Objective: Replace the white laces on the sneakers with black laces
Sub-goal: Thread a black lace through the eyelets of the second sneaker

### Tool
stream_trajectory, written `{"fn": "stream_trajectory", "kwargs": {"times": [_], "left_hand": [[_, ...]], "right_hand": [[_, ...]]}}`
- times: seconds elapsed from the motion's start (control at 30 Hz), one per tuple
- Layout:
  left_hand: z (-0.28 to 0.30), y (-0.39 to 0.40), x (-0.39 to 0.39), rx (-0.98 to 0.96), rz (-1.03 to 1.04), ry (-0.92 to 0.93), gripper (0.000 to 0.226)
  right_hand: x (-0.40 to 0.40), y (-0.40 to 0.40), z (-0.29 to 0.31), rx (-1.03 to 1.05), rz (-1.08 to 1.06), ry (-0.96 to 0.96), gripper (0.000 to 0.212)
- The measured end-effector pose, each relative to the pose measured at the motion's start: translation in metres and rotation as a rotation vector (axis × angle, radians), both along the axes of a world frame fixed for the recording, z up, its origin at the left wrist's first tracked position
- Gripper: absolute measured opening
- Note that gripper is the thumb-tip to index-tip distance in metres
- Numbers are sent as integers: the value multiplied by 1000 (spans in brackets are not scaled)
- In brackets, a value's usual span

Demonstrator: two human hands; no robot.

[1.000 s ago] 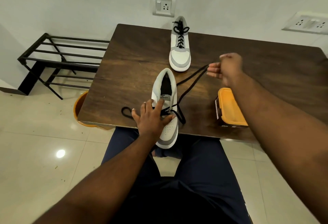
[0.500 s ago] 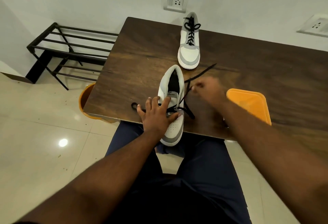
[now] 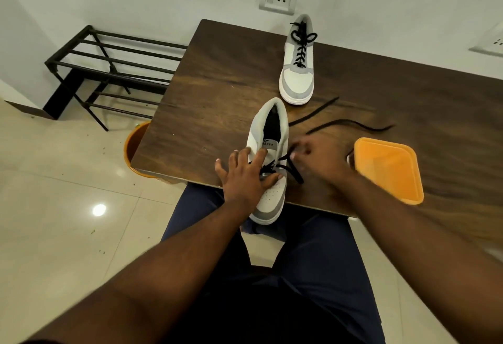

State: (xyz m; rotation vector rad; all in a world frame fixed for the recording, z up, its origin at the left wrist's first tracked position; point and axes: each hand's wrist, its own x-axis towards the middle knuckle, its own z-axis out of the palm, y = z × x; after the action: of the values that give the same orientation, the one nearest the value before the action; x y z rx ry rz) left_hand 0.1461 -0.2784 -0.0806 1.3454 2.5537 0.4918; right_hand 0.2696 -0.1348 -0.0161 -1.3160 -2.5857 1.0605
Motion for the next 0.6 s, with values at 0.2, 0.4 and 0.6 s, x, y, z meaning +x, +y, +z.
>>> {"fn": "stream_trajectory", "kwargs": {"times": [0.2,0.4,0.6], "left_hand": [[1,0,0,-11,-13,27,63],[0,0,0,1,-2,-1,64],[-1,6,5,-6,44,-45,64]], "right_hand": [[-11,-16,-9,206,72,-83,11],[-8,93,76,528,-259,12,14],[-26,107,80,368,-341,147,30]]}}
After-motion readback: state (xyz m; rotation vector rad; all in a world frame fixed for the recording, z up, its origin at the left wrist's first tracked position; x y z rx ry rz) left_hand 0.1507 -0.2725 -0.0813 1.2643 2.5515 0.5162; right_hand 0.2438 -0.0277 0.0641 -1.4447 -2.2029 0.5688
